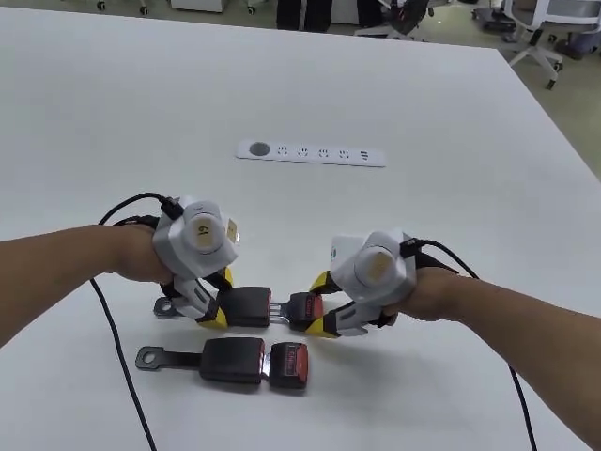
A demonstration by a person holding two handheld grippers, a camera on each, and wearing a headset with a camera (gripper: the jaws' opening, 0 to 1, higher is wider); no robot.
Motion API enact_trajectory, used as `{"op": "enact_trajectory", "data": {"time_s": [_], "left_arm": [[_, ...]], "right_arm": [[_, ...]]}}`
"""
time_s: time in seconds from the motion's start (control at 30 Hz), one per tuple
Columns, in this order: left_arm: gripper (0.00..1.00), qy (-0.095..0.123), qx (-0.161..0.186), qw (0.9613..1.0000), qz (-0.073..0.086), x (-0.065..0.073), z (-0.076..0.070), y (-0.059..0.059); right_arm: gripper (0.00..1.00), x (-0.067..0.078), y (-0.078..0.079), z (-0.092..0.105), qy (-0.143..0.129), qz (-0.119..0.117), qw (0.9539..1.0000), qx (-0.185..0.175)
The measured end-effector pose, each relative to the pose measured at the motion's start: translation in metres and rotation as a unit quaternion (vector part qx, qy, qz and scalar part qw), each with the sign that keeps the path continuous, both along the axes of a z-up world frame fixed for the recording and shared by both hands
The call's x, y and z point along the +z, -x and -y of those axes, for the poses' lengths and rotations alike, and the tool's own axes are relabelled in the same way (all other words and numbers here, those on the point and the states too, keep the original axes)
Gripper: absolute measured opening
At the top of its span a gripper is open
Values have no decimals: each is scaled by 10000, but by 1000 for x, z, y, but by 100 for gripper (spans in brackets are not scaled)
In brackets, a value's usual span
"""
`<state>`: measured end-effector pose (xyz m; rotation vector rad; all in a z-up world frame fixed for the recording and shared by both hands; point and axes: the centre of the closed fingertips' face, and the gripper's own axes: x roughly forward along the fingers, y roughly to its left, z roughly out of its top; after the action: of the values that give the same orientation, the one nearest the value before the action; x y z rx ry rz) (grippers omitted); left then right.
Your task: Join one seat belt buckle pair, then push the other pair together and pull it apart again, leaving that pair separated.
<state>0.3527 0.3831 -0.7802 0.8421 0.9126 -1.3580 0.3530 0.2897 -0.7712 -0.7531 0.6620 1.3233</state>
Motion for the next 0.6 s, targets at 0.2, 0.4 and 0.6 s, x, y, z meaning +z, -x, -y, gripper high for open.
{"op": "enact_trajectory", "data": {"time_s": [0.2, 0.4, 0.6], "left_arm": [[32, 37, 8, 10000, -21, 0, 0, 0], [31, -21, -29, 10000, -11, -1, 0, -1], [31, -7, -8, 10000, -4, -2, 0, -2]], "right_arm": [[29, 0, 0, -3, -21, -16, 10000, -1], [29, 0, 1, -2, -24, -11, 10000, 33], [28, 0, 1, -2, -9, 8, 10000, 27]]}}
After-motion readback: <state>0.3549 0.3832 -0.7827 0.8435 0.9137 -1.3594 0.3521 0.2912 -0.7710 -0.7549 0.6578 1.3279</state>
